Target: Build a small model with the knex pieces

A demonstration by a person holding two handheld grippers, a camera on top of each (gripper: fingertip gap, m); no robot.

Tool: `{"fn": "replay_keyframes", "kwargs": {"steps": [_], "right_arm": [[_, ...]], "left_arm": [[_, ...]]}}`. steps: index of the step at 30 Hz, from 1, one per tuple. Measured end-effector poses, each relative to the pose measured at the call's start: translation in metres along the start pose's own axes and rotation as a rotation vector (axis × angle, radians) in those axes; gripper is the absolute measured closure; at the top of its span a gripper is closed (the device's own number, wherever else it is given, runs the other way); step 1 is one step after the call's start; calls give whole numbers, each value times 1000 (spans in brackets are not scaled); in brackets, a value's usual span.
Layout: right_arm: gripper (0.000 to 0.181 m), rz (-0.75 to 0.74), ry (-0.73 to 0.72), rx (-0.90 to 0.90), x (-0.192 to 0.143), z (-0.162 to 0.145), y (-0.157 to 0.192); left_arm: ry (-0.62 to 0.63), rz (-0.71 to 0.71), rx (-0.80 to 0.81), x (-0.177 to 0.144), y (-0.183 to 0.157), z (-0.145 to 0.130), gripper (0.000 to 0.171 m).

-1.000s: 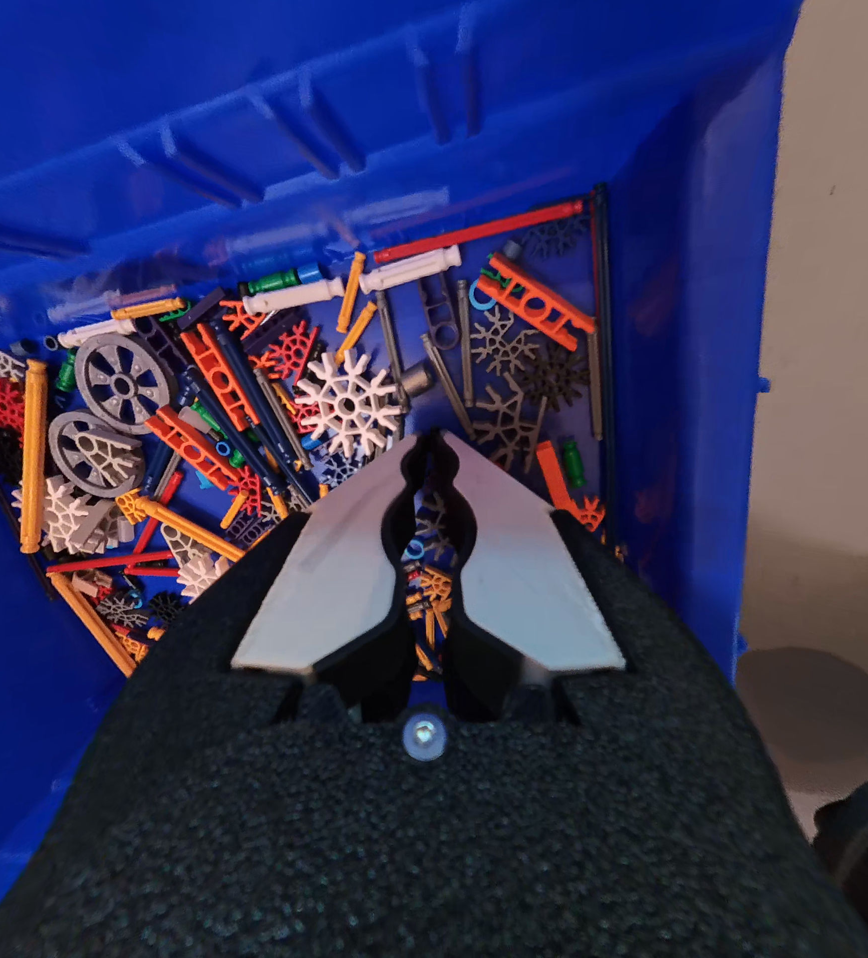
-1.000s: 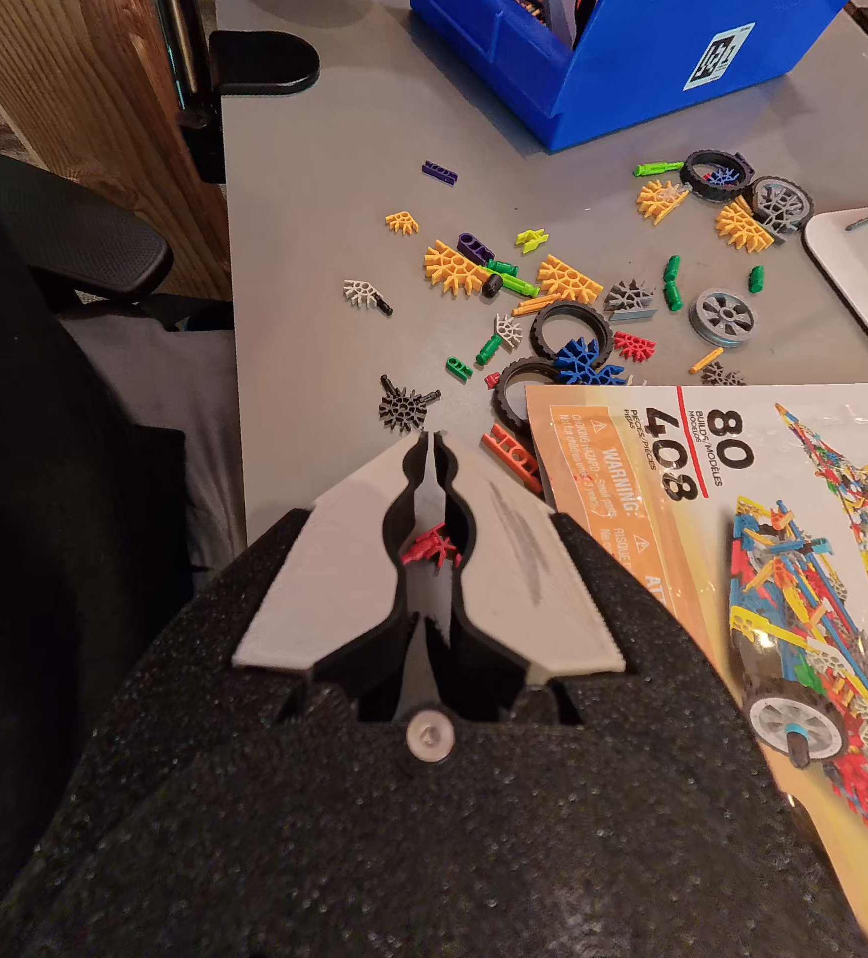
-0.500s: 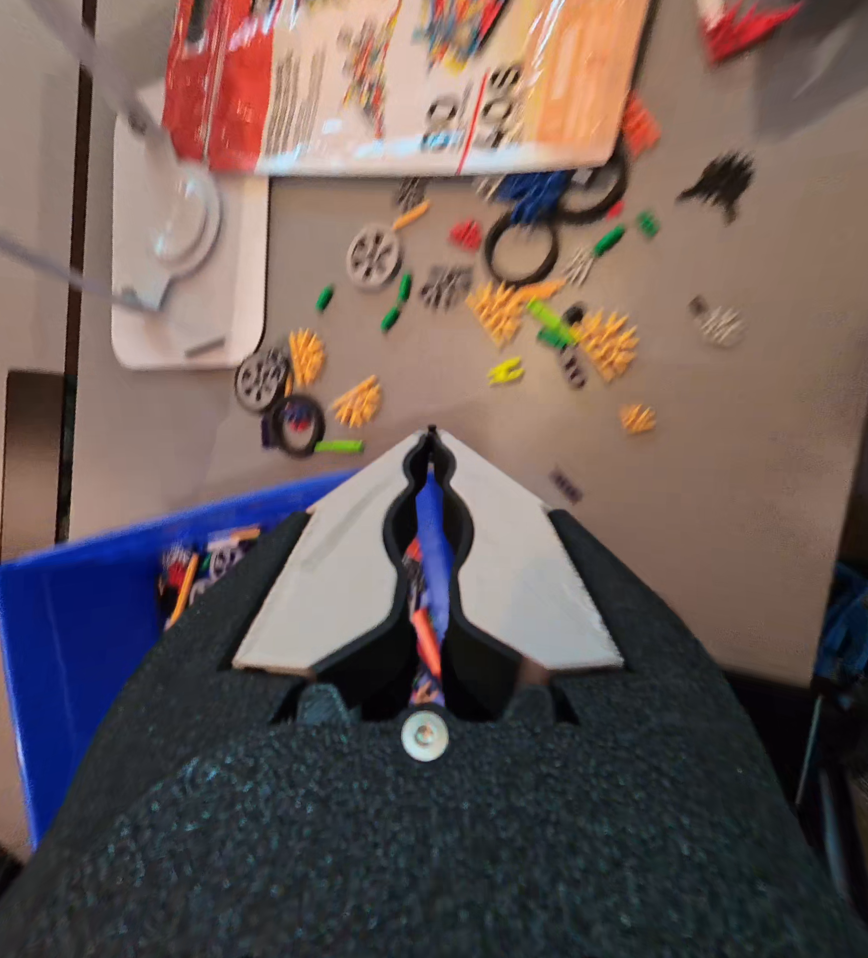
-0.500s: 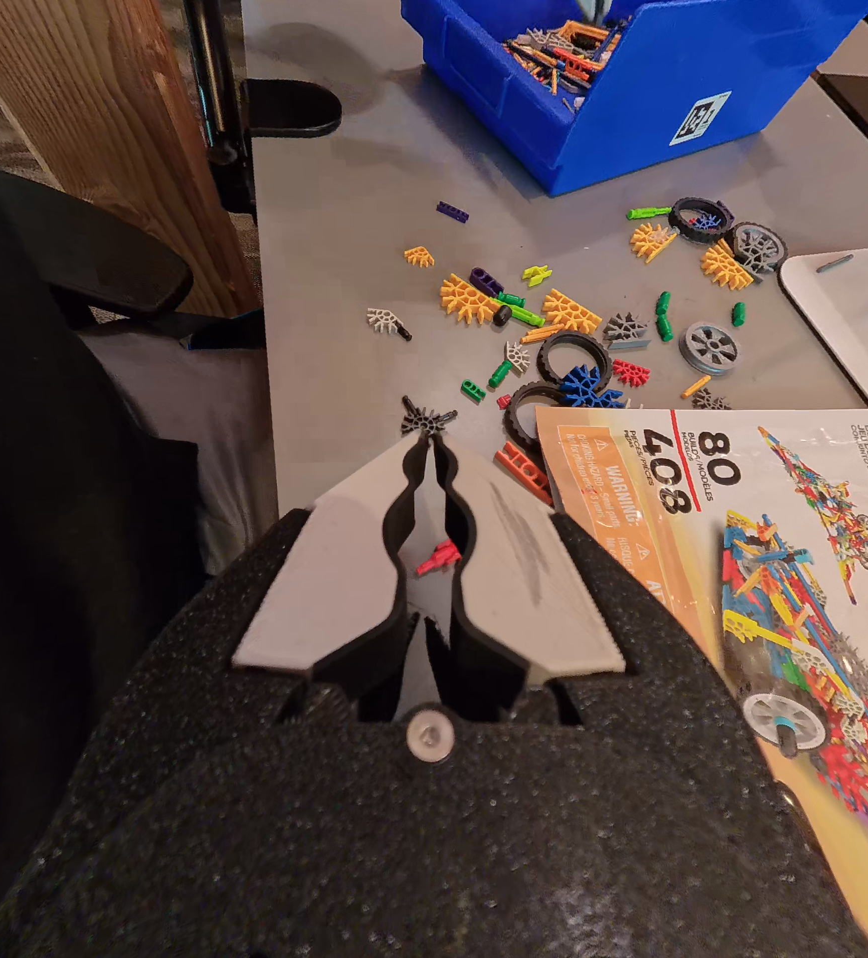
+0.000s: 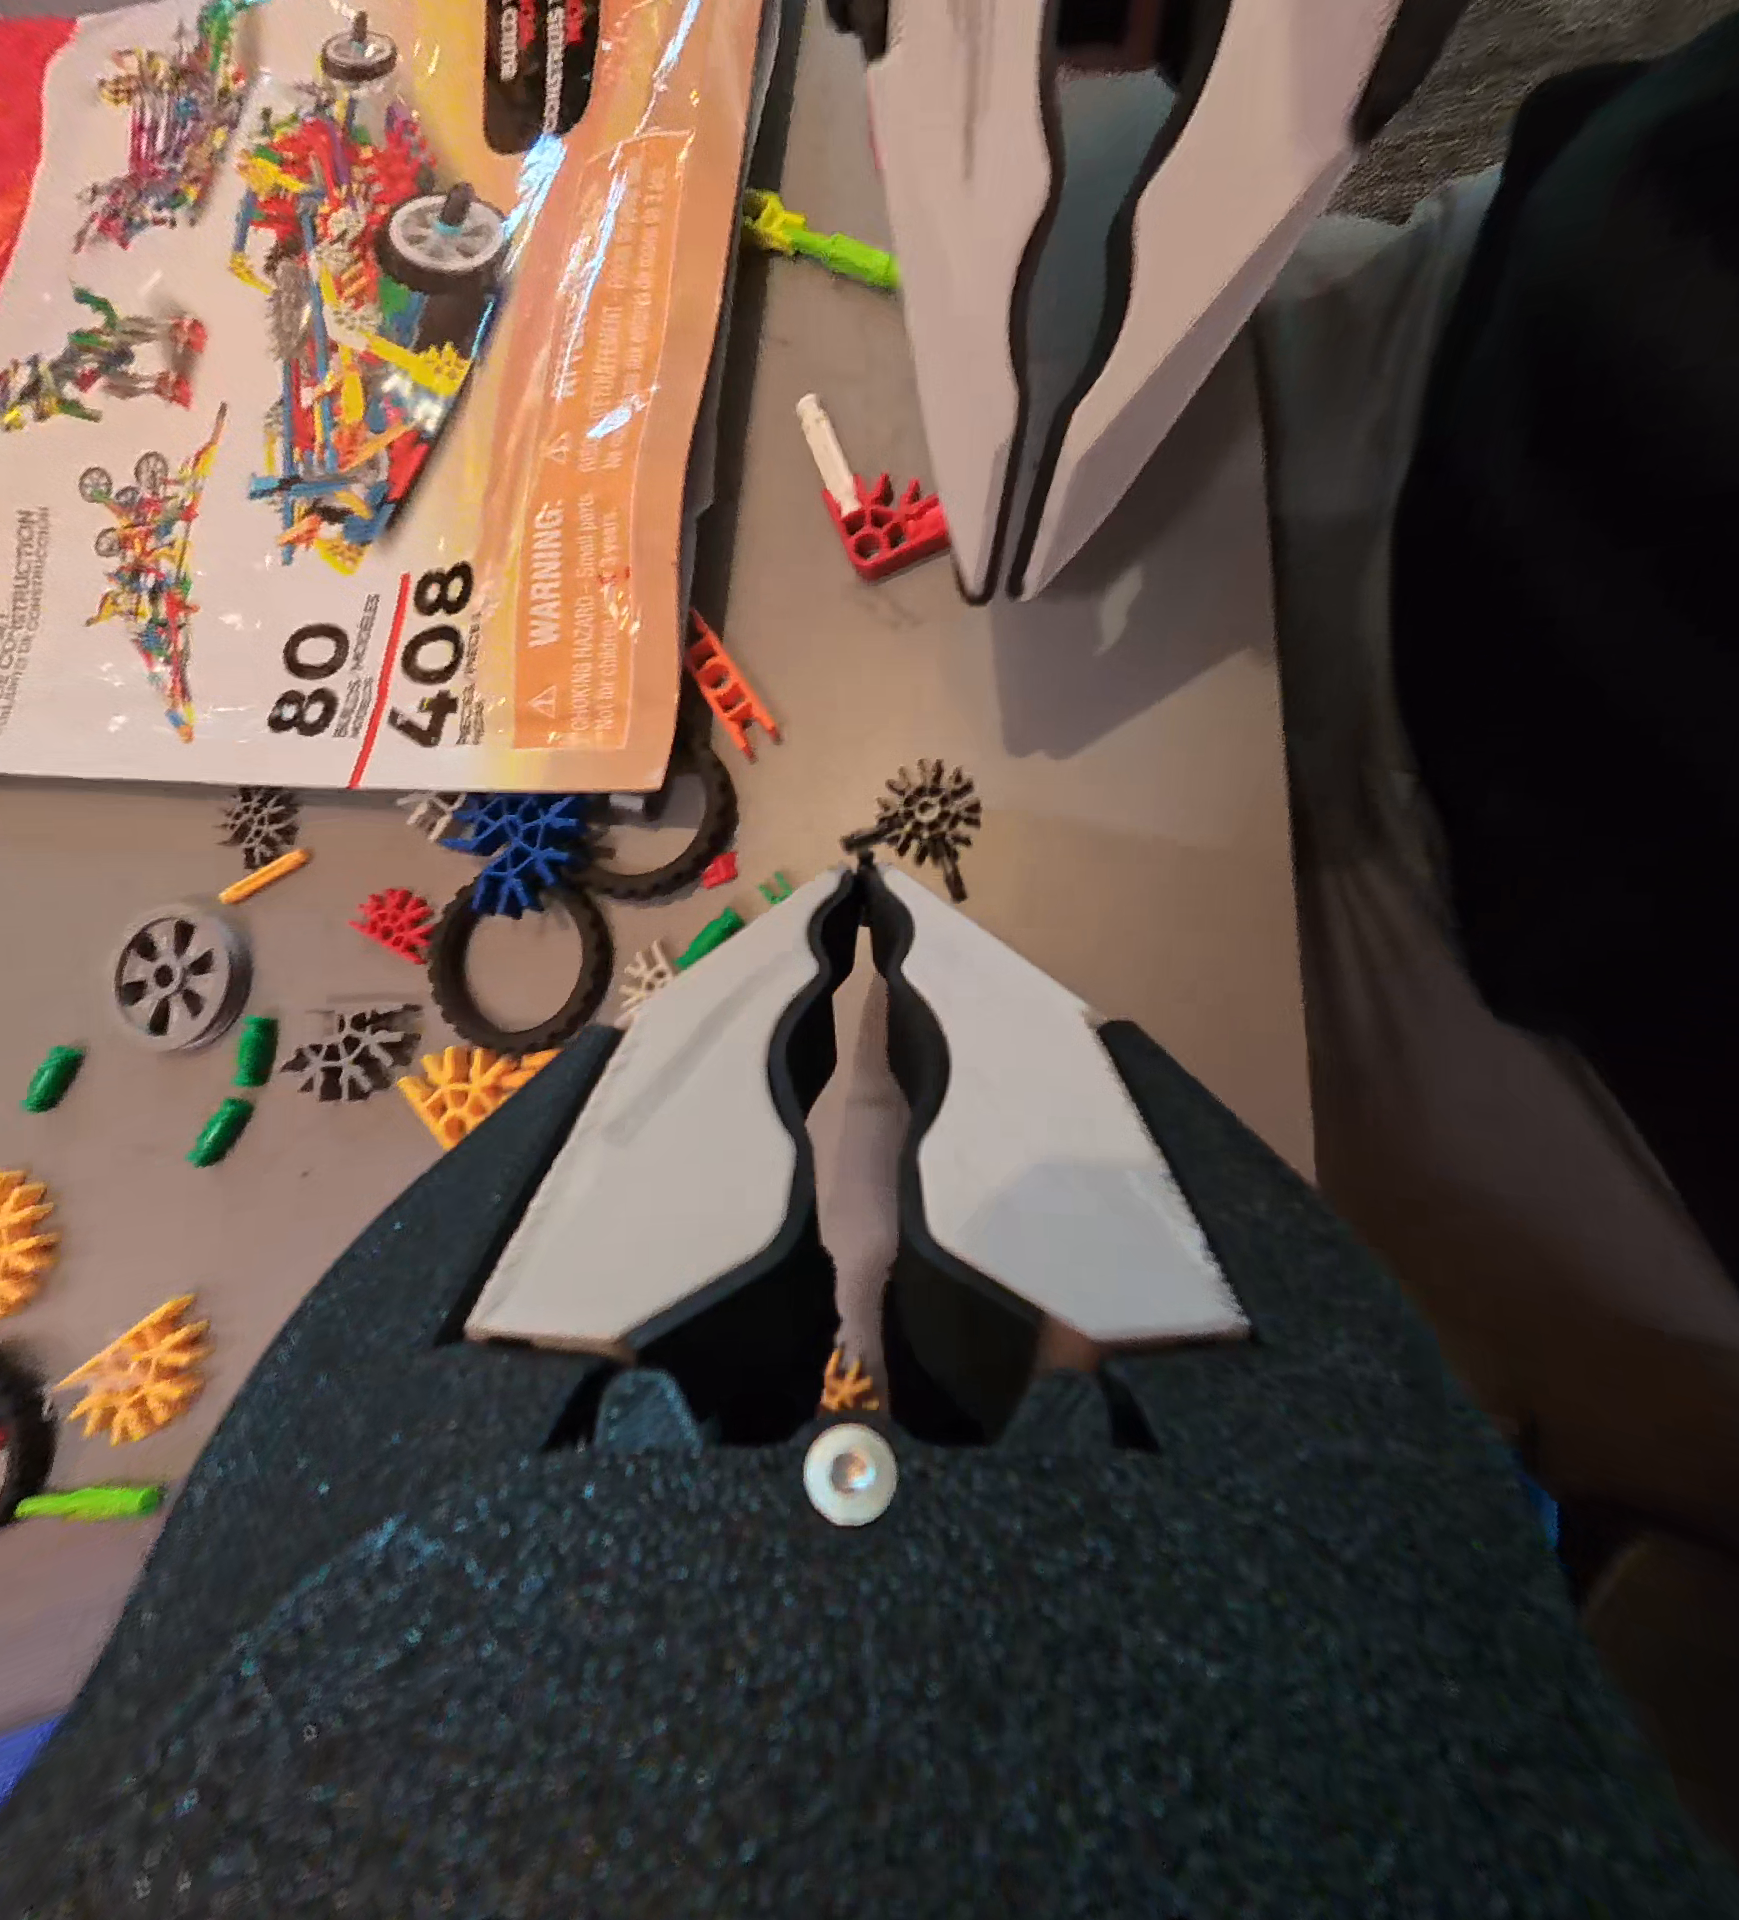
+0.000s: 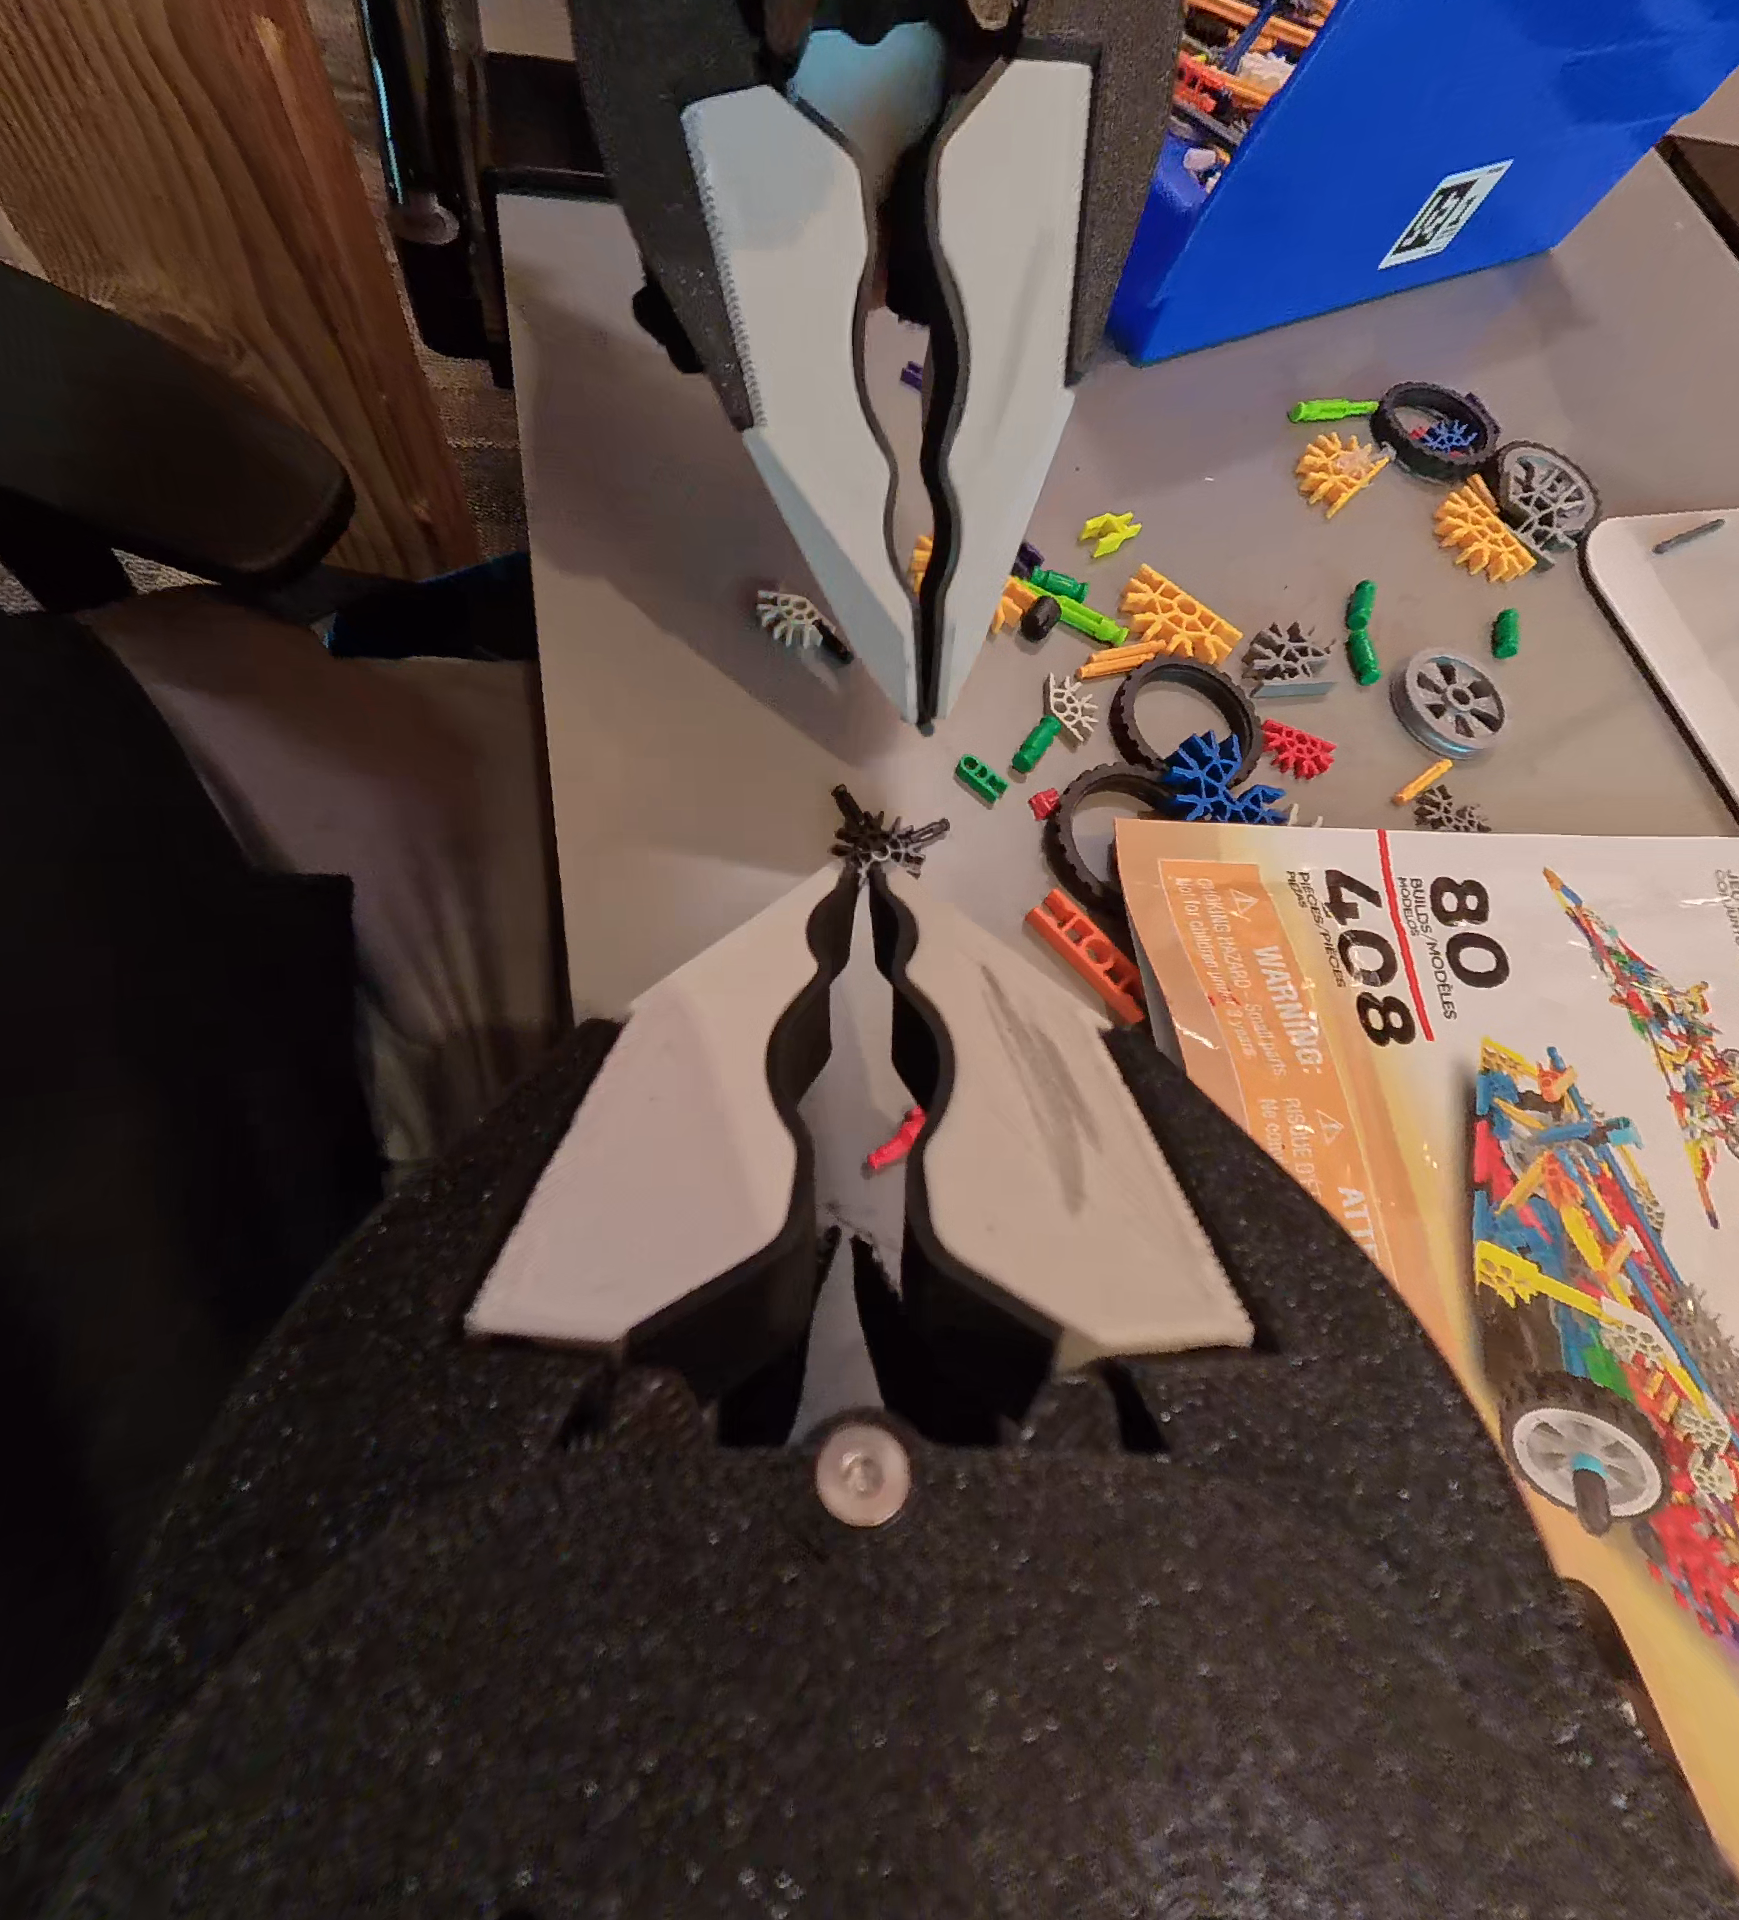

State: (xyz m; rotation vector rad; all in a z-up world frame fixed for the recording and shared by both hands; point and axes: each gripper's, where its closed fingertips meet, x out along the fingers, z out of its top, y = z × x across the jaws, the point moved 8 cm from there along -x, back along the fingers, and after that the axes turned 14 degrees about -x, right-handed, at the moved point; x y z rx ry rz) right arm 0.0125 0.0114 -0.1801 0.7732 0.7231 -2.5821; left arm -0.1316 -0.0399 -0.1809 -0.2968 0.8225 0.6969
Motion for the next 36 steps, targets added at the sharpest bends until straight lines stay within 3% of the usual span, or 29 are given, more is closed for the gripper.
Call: {"fn": "replay_keyframes", "kwargs": {"steps": [13, 36], "right_arm": [[179, 18, 58, 8, 15, -12, -9], [180, 92, 76, 16, 17, -18, -11]], "left_arm": [[-35, -20, -8, 37, -18, 18, 171], [-80, 65, 153, 34, -24, 20, 171]]}}
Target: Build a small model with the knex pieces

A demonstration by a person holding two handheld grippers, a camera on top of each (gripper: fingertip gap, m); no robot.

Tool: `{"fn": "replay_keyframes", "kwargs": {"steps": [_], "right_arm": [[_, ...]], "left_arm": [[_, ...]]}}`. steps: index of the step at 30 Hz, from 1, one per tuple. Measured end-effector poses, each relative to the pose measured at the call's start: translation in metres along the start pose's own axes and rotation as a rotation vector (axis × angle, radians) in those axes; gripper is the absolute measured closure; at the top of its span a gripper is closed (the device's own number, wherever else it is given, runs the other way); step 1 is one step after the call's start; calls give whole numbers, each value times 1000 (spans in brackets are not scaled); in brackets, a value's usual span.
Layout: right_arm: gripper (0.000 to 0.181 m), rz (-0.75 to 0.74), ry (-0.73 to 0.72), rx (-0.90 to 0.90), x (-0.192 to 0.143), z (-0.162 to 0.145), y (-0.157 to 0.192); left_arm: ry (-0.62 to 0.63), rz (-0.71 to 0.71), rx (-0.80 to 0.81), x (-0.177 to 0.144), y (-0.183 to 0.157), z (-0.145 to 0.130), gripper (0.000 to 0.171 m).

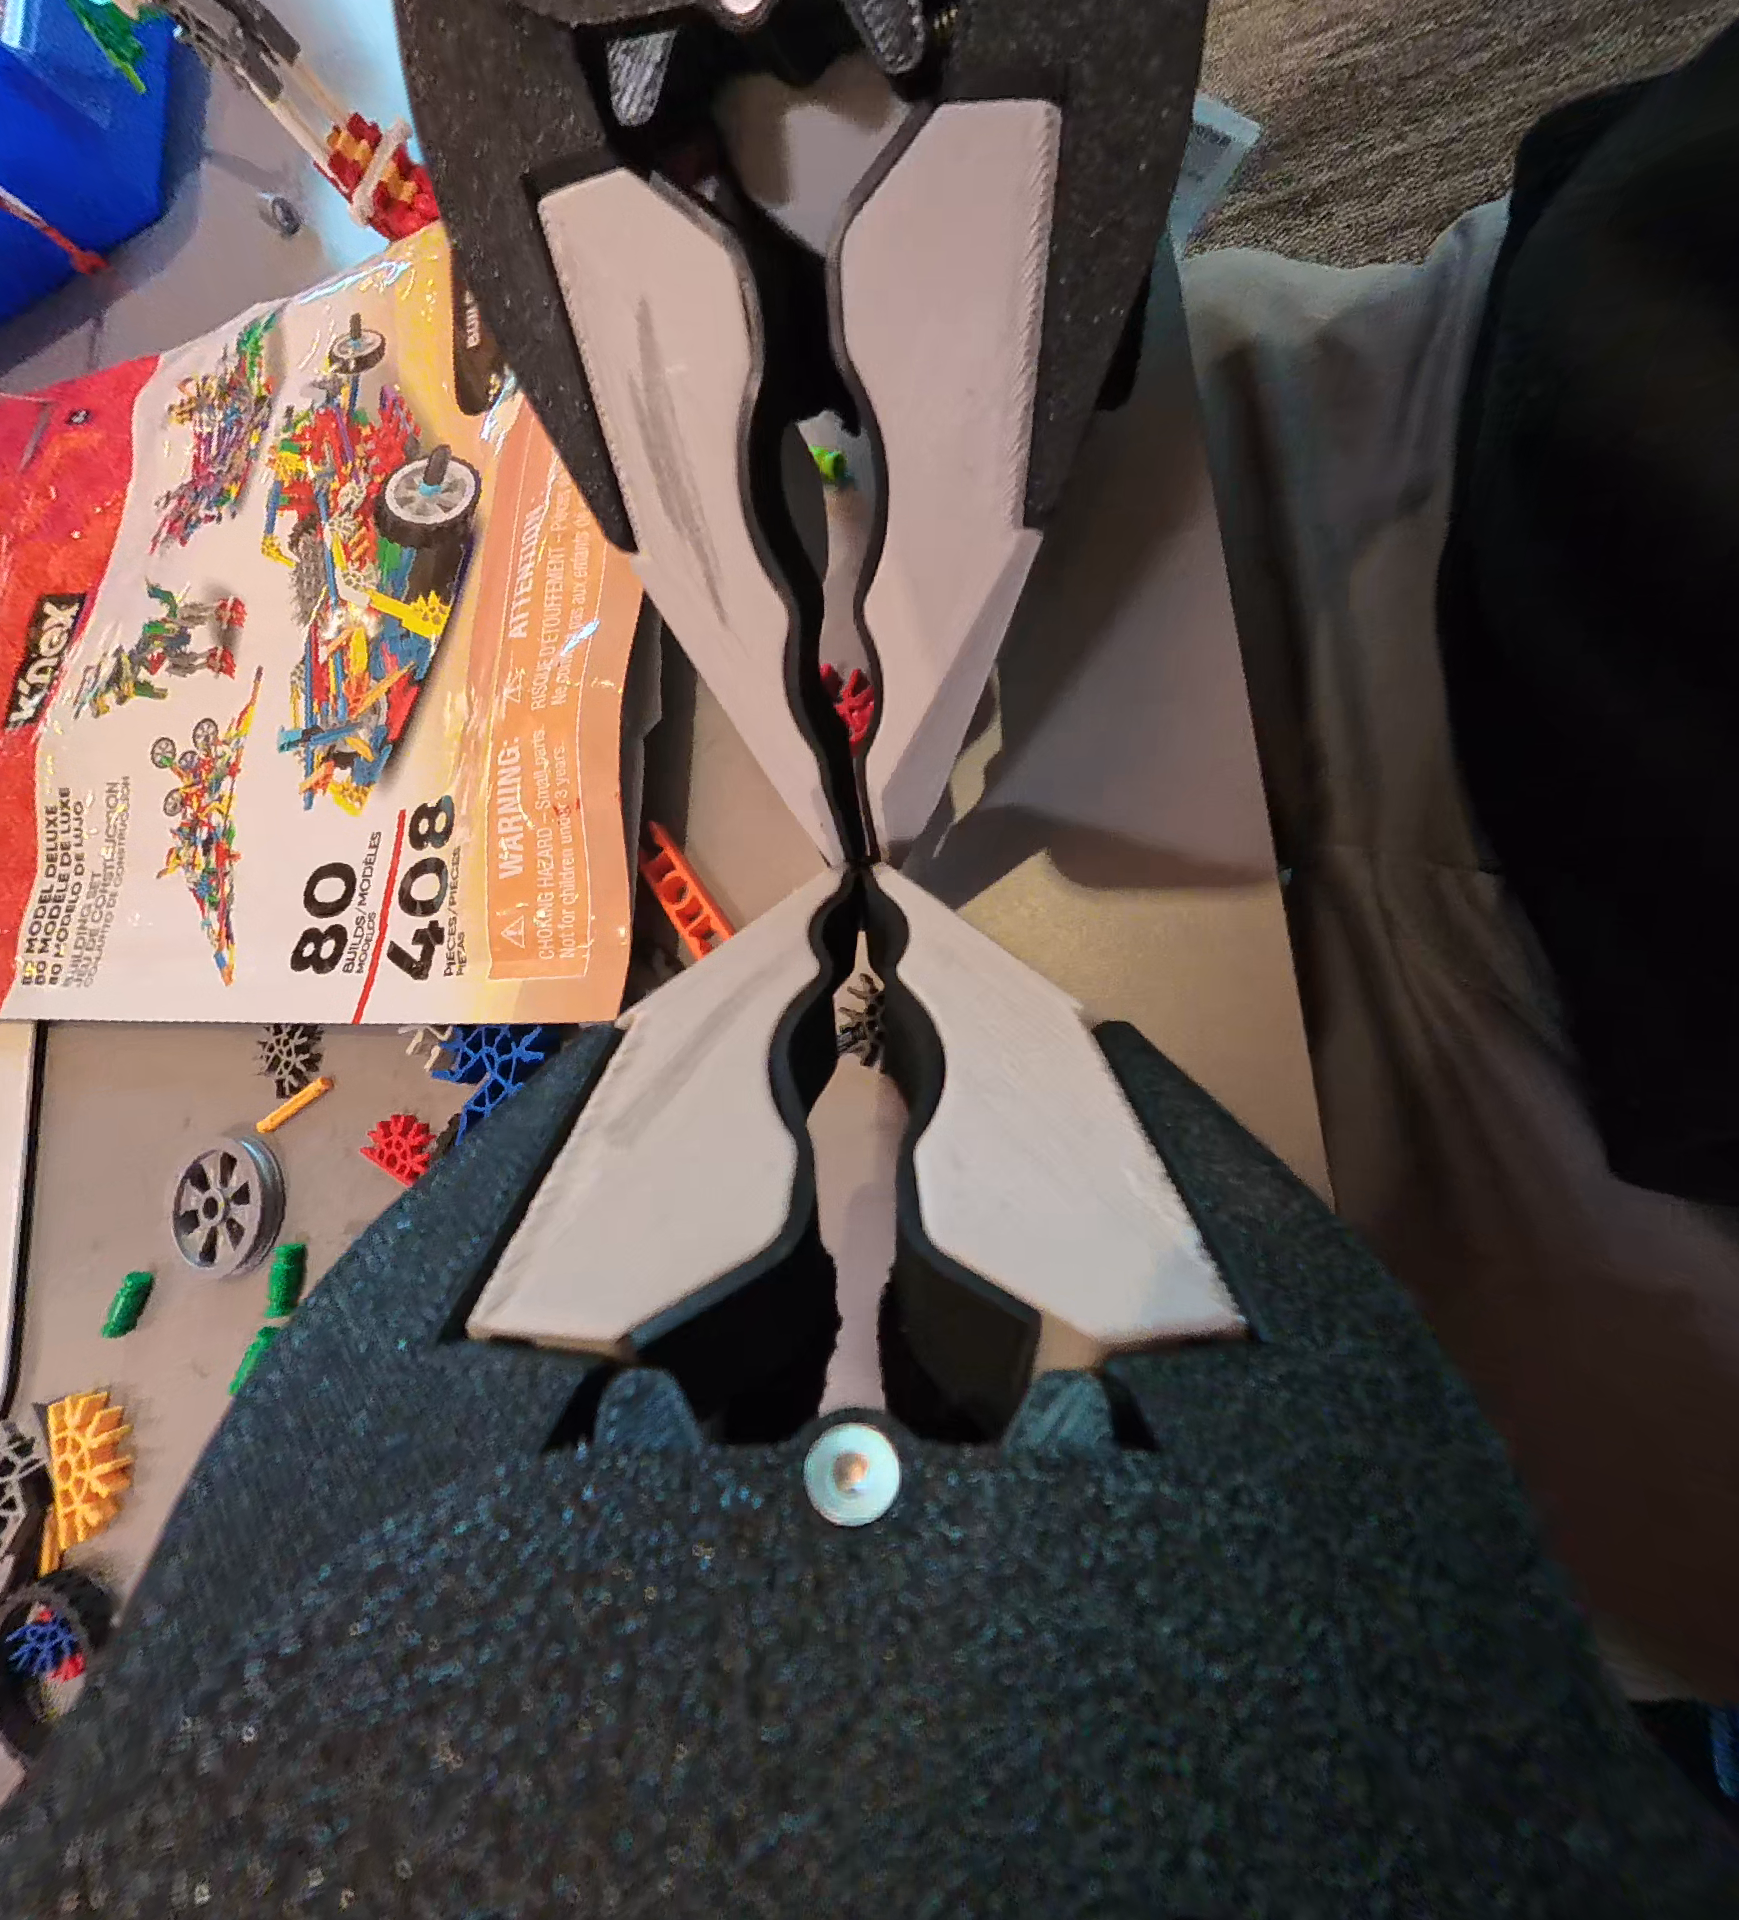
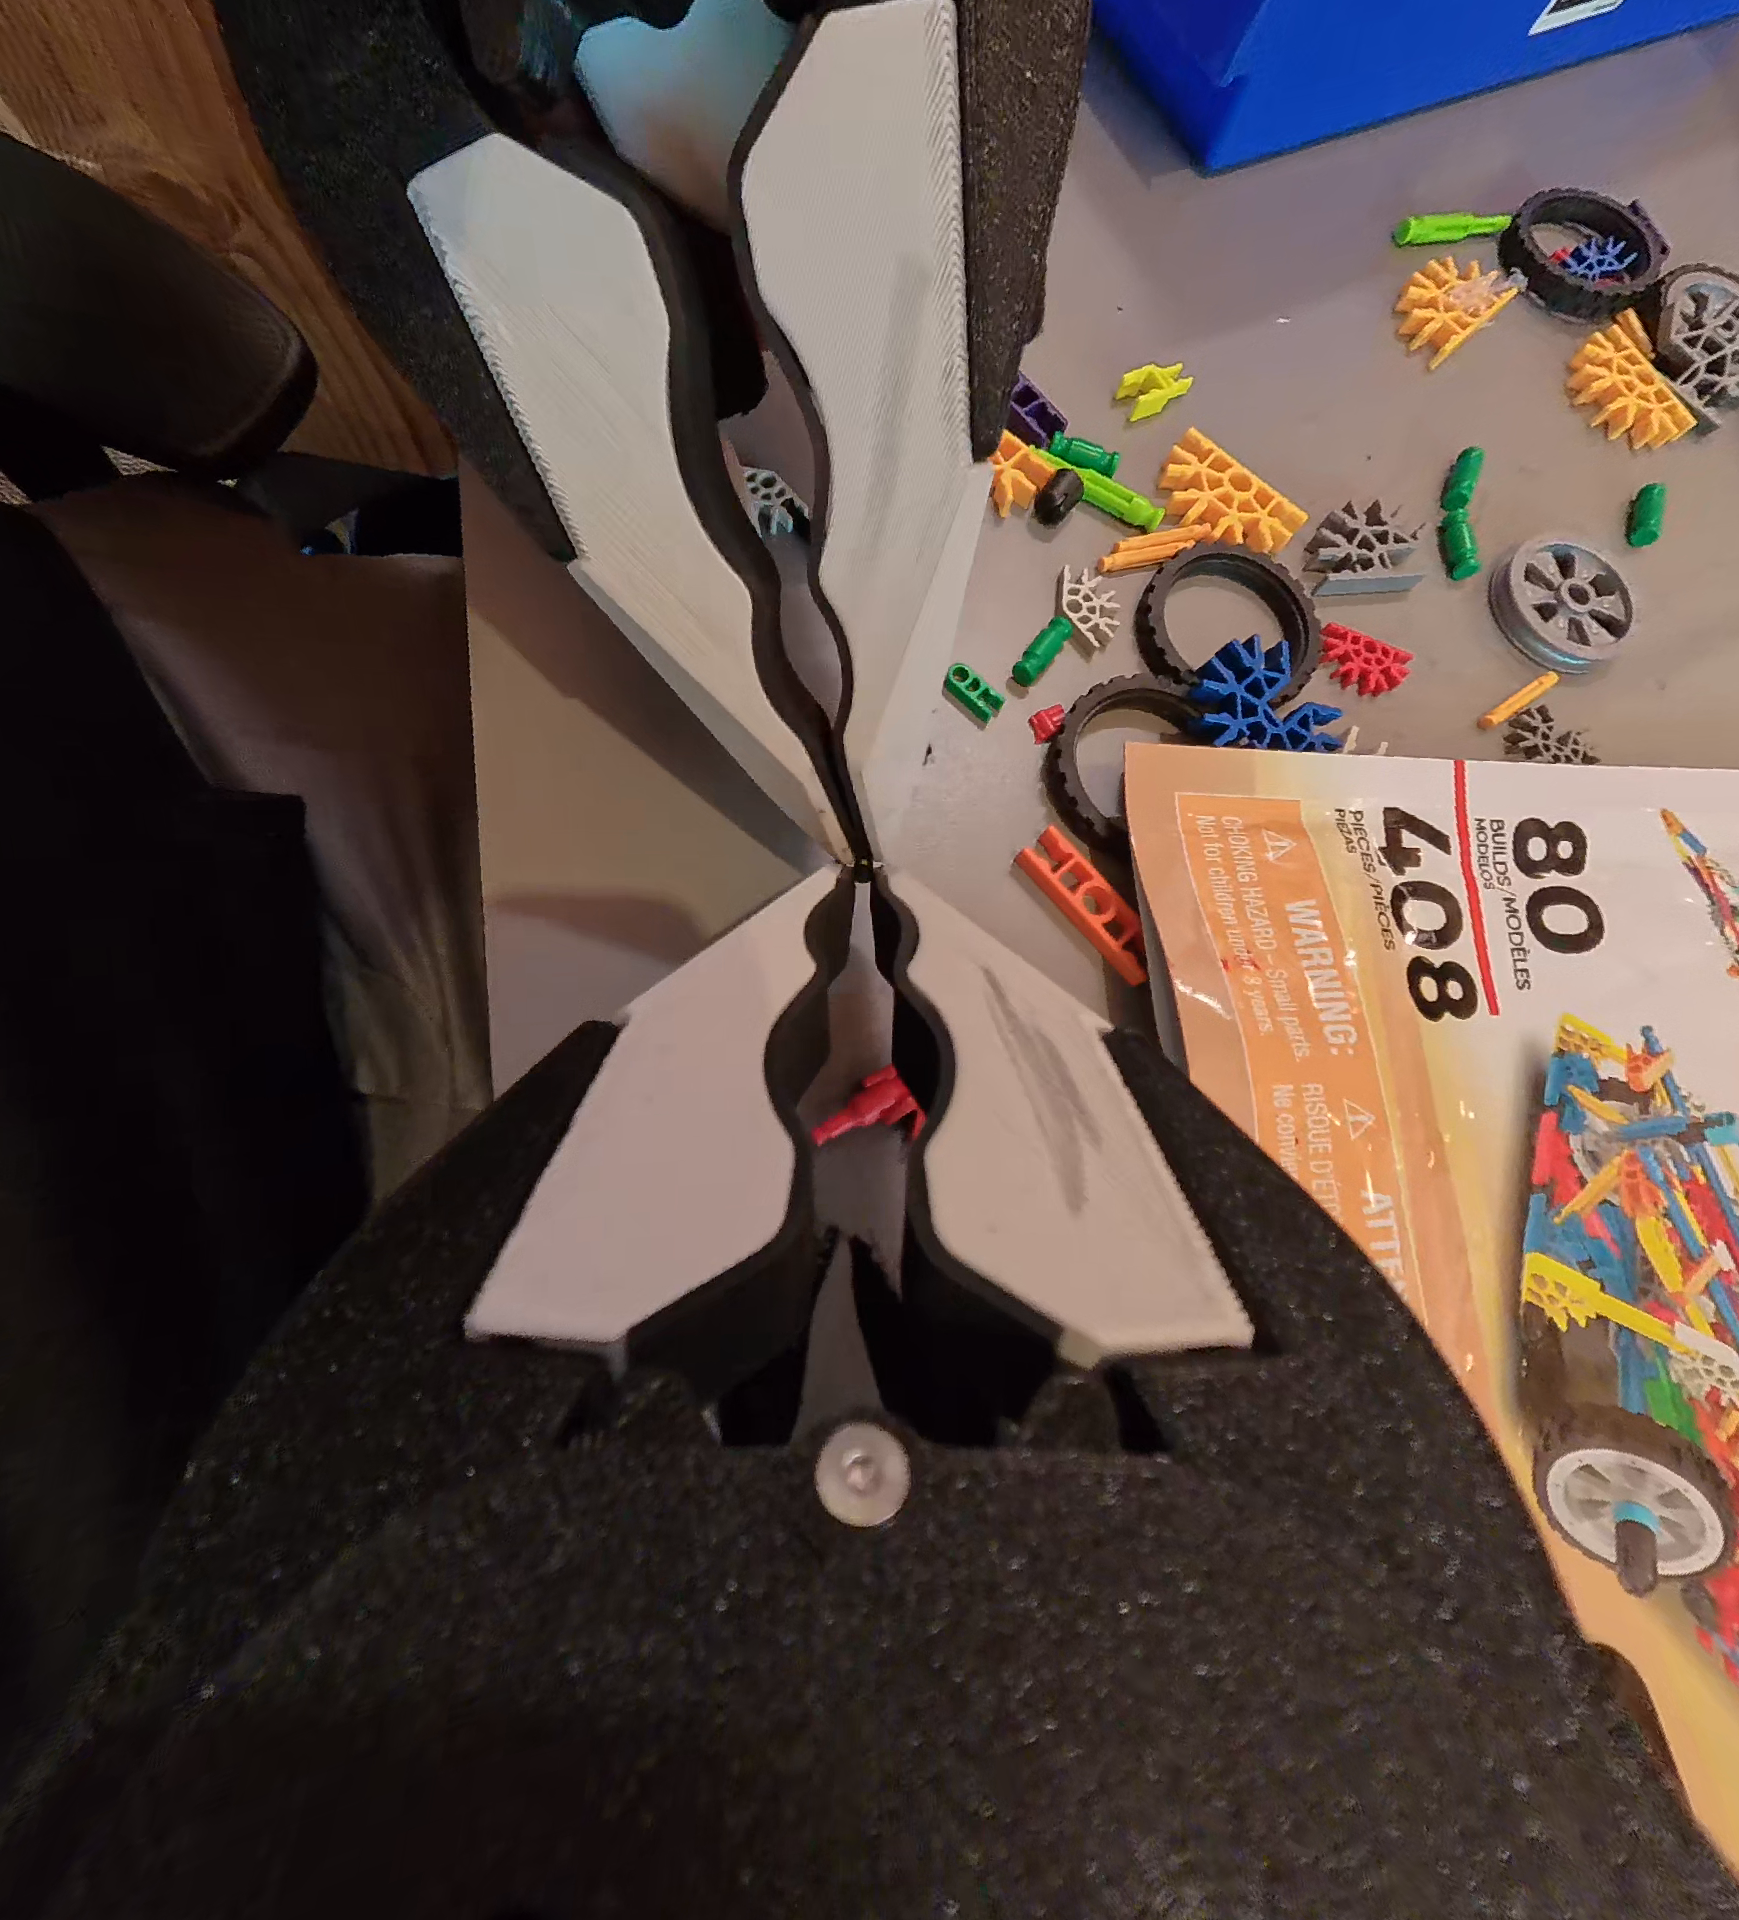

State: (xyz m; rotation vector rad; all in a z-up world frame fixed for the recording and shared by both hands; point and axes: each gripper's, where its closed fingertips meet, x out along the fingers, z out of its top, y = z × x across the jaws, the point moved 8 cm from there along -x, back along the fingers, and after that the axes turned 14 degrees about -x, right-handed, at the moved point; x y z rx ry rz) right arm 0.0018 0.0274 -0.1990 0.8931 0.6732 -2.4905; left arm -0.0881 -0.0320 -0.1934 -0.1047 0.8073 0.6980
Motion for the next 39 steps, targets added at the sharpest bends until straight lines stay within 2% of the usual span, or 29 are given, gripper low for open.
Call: {"fn": "replay_keyframes", "kwargs": {"steps": [11, 22, 39], "right_arm": [[180, 10, -26, 14, -3, -4, -3], [180, 59, -26, -30, 3, -2, -6], [180, 146, 28, -116, 15, -1, -12]], "left_arm": [[-24, -9, -51, -6, 5, -1, 170], [65, -2, -153, -17, 5, -19, 164], [117, -42, -137, -9, 8, -24, 167]]}}
